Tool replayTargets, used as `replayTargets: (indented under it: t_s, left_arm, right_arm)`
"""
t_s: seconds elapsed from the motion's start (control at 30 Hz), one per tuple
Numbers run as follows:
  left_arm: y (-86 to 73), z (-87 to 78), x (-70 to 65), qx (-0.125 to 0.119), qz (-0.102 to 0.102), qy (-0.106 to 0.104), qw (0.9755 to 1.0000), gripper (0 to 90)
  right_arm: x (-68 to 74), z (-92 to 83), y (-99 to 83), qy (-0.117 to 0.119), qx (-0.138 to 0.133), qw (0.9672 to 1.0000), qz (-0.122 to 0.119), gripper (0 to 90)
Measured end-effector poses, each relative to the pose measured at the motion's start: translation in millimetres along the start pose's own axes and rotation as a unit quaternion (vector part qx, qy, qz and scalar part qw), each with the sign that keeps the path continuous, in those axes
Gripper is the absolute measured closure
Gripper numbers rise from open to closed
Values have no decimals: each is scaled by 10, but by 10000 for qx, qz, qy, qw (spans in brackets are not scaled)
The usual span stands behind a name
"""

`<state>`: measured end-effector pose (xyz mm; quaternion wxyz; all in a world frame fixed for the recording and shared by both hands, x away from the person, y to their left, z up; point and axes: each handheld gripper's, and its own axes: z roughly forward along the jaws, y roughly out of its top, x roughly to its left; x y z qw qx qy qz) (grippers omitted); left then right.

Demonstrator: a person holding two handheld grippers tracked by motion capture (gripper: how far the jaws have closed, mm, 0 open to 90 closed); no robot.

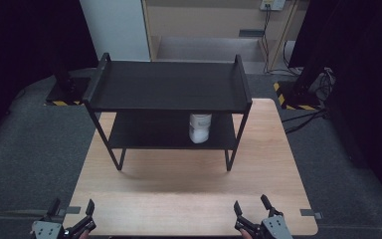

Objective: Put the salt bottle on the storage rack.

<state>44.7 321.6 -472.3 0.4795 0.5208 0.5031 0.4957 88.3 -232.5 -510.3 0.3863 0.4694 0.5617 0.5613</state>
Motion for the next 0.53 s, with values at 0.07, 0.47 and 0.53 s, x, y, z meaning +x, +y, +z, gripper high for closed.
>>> replayTargets:
  t_s: [0.07, 0.47, 0.53]
  left_arm:
    - [1, -2, -4, -6, -10, -6, 10000, 40]
    - [-10, -11, -20, -15, -70, -61, 10000, 40]
    - [-6, -29, -24, -25, -49, -78, 10000, 40]
  right_arm:
    - [-1, 6, 11, 4, 3, 10000, -5, 71]
    - [4, 39, 24, -4, 63, 10000, 66, 56]
    - [16, 17, 25, -17, -16, 9999, 104, 51]
